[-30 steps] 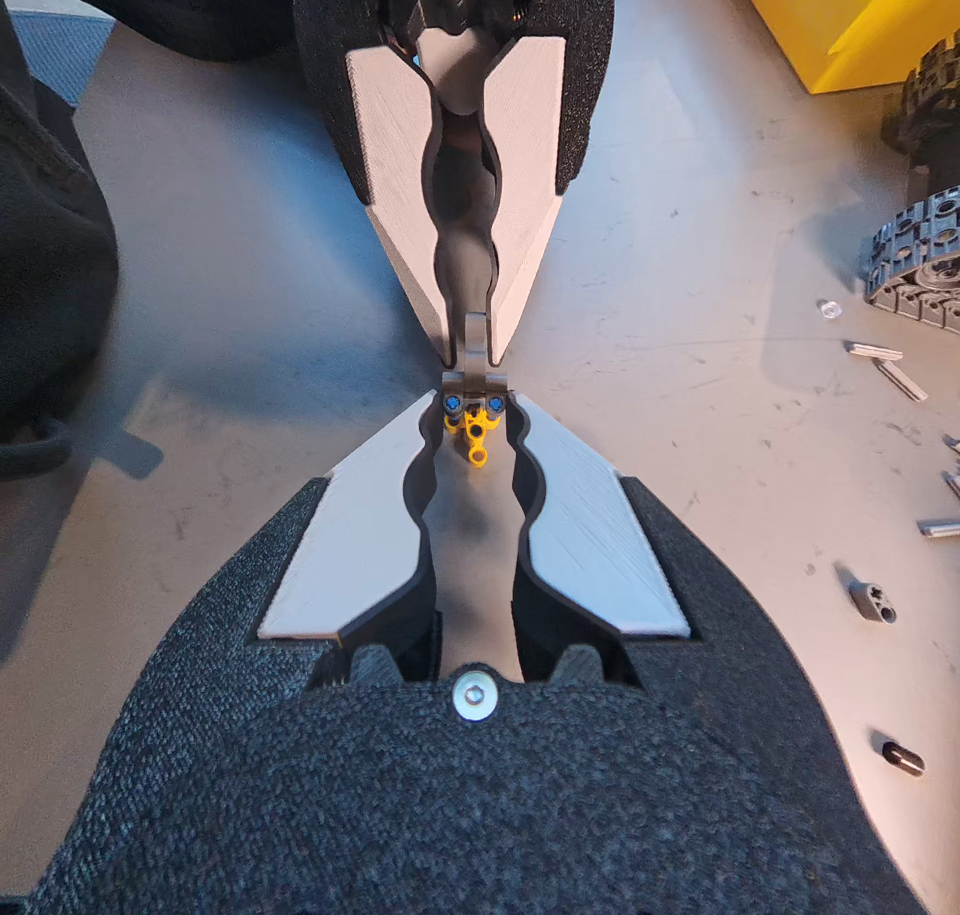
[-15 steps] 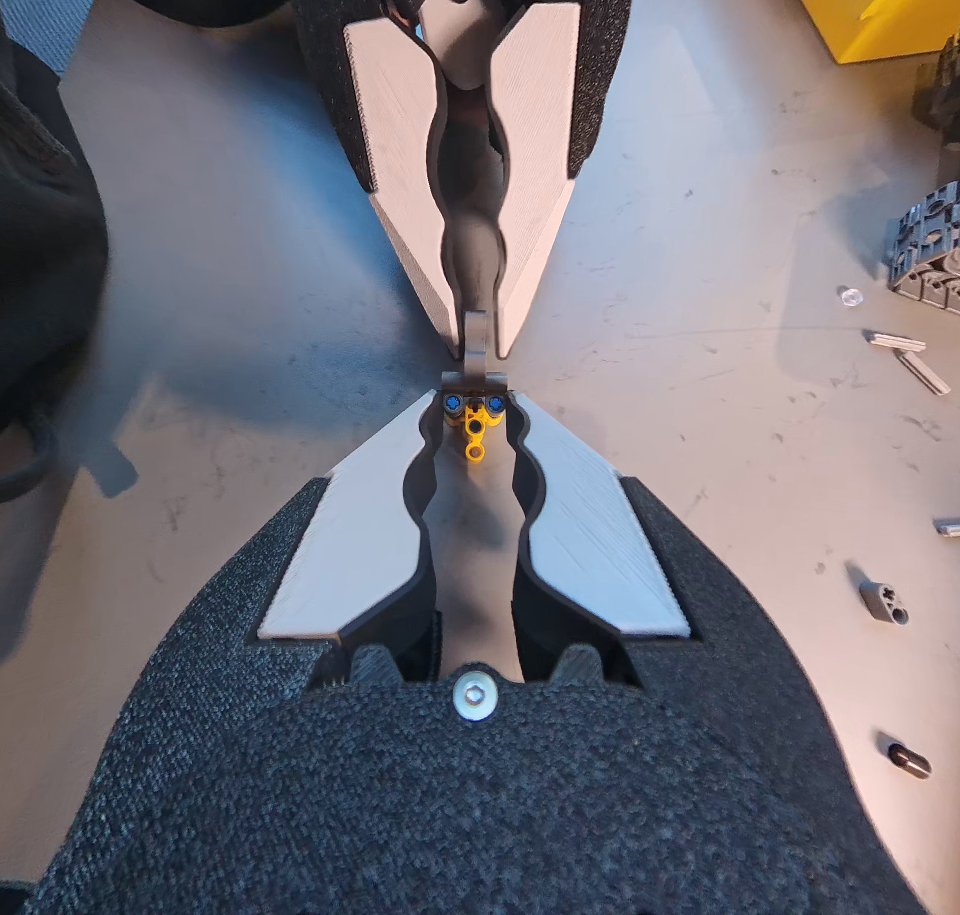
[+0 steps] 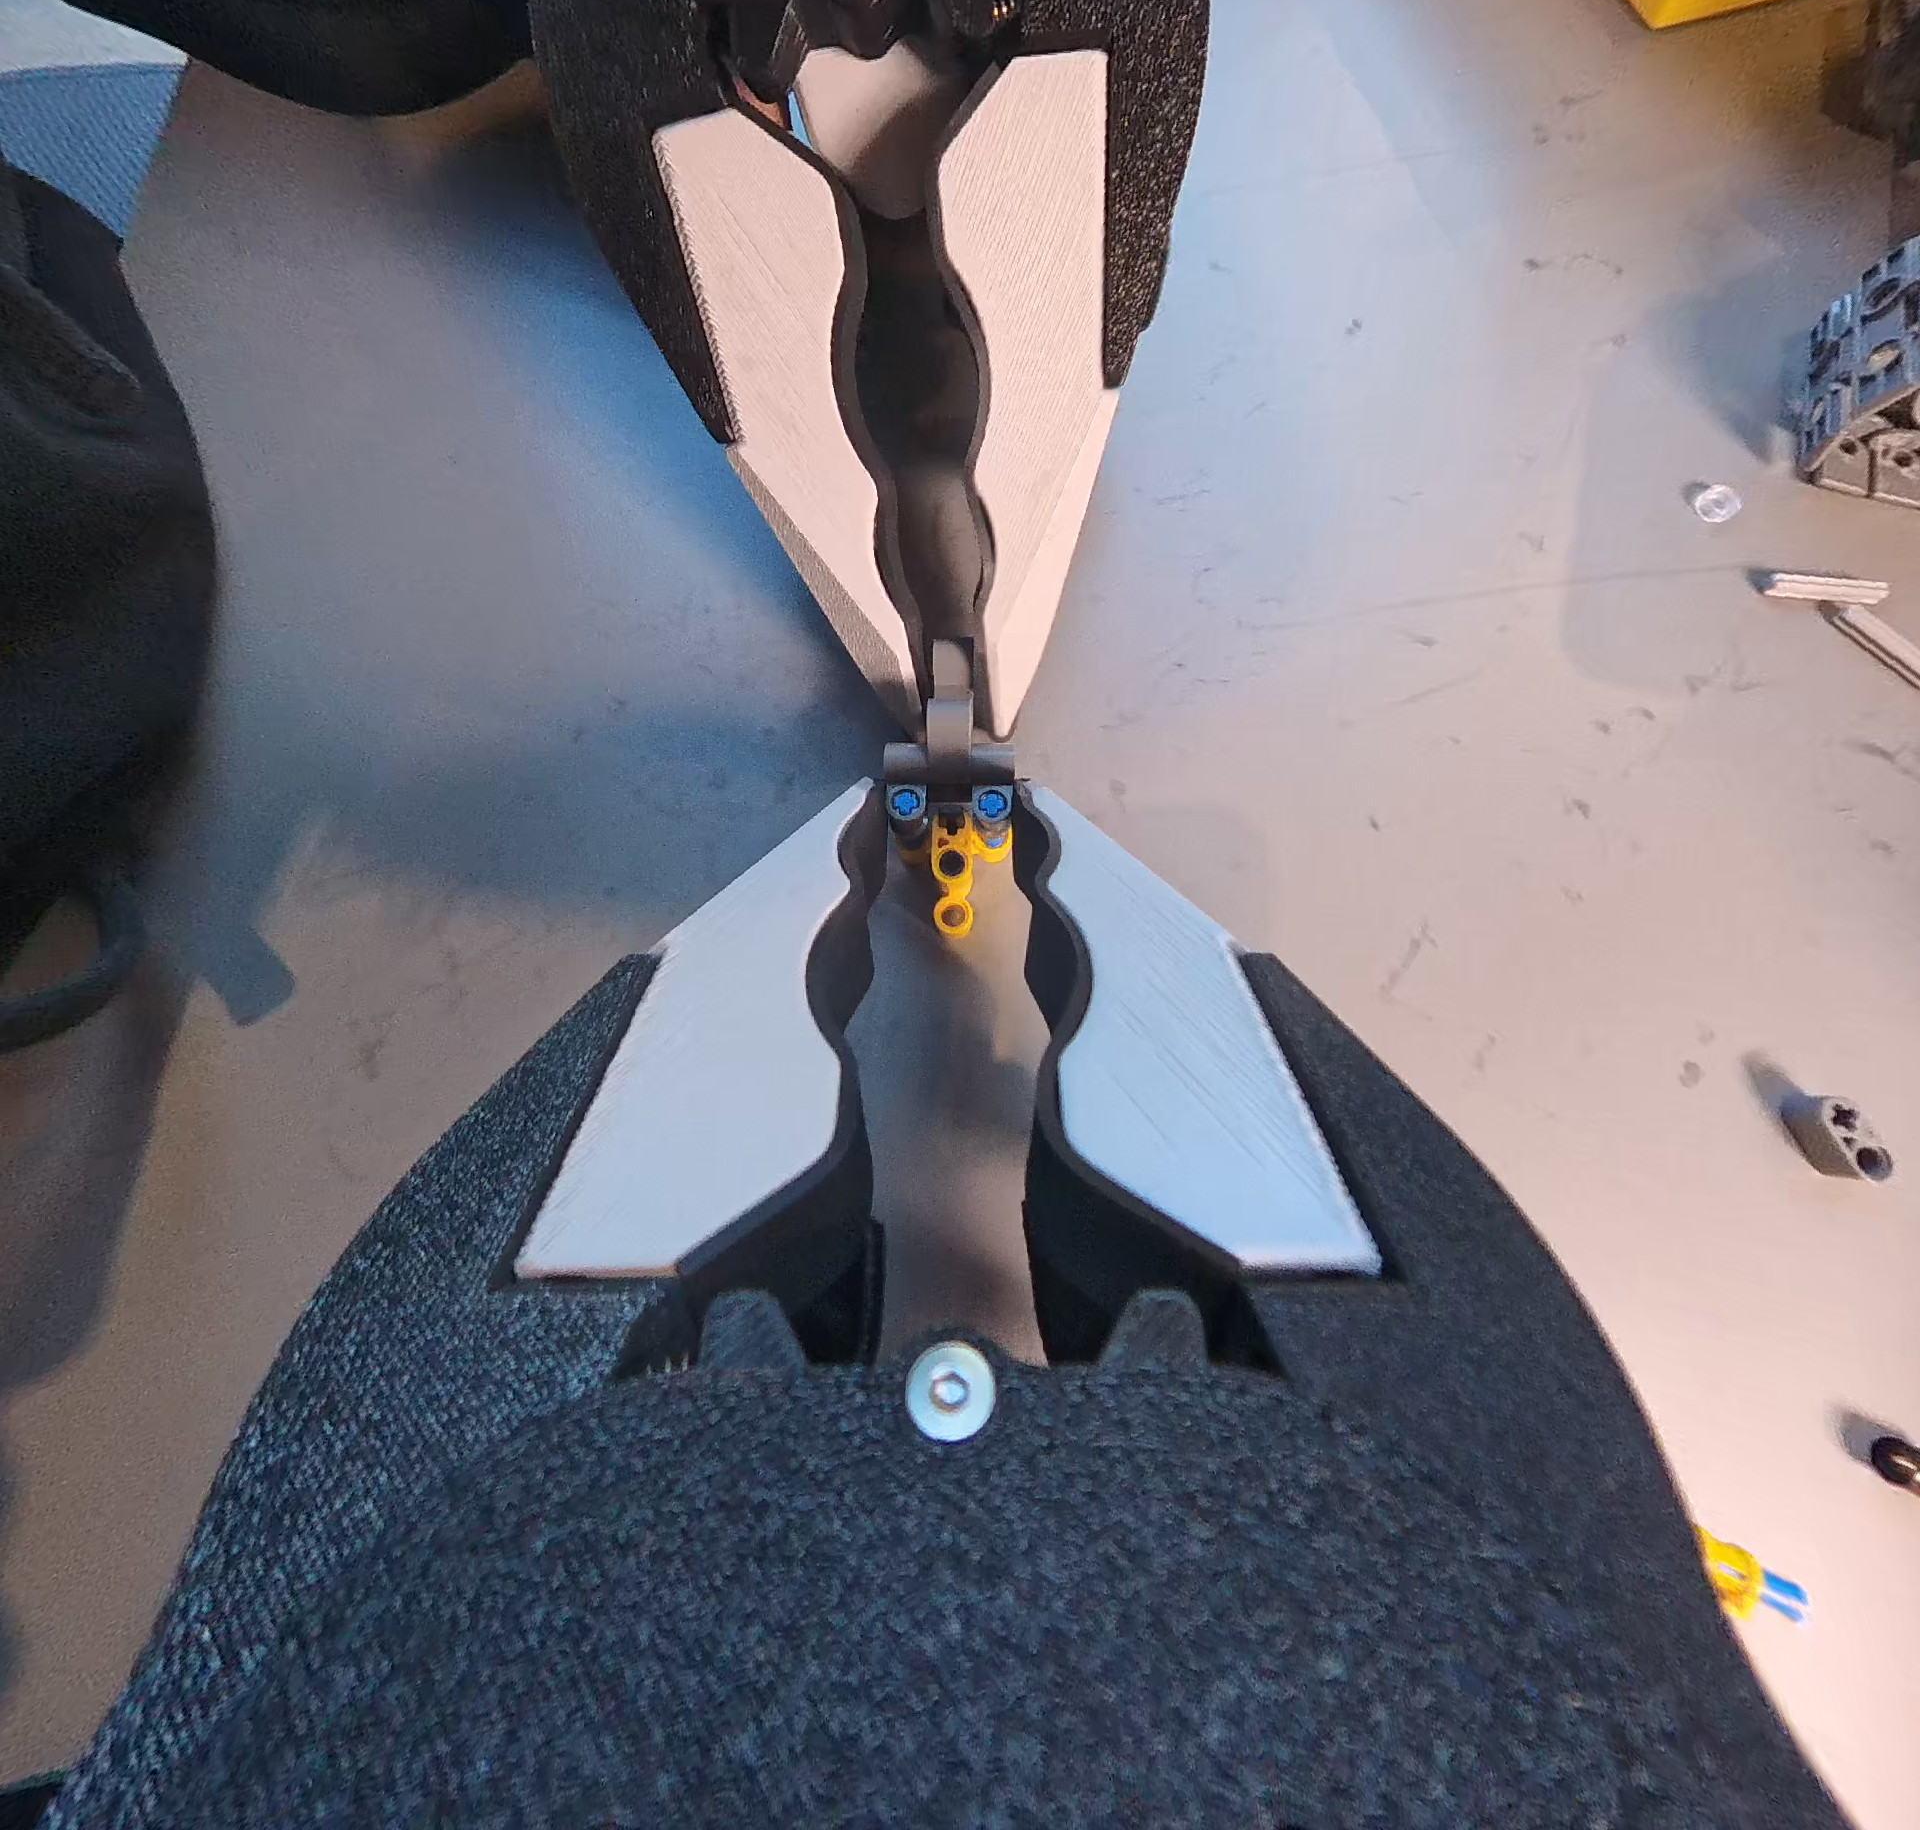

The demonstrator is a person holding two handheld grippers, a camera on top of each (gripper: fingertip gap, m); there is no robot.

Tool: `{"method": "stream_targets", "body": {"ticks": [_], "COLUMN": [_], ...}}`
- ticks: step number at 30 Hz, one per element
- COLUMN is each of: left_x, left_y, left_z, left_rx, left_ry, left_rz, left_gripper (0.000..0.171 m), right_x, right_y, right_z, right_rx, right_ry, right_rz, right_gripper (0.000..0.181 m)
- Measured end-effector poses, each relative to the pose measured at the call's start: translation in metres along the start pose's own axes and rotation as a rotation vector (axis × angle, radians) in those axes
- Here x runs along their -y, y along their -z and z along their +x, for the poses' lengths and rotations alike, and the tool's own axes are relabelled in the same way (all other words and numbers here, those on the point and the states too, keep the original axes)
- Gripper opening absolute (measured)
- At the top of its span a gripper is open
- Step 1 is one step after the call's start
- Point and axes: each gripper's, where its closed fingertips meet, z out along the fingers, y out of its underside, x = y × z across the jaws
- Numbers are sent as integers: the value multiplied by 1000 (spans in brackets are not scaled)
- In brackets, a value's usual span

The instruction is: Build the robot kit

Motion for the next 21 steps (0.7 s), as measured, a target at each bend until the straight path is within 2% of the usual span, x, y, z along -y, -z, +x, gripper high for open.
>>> {"method": "stream_targets", "body": {"ticks": [6,10,15,19,21], "left_x": [15,10,10,10,11], "left_y": [10,2,-2,-3,-3], "left_z": [0,2,4,2,2], "left_rx": [-21,-24,-31,-15,-16], "left_ry": [23,-10,-11,-27,-40], "left_rz": [90,36,18,-4,-20], "left_gripper": [14,14,6,5,6], "right_x": [-1,-1,-2,-8,-12], "right_y": [0,0,1,8,16], "right_z": [-1,-1,-1,-5,-5], "right_rx": [8,14,9,19,16], "right_ry": [-5,-5,5,44,48], "right_rz": [21,32,32,-19,-41], "right_gripper": [23,23,23,35,31]}}
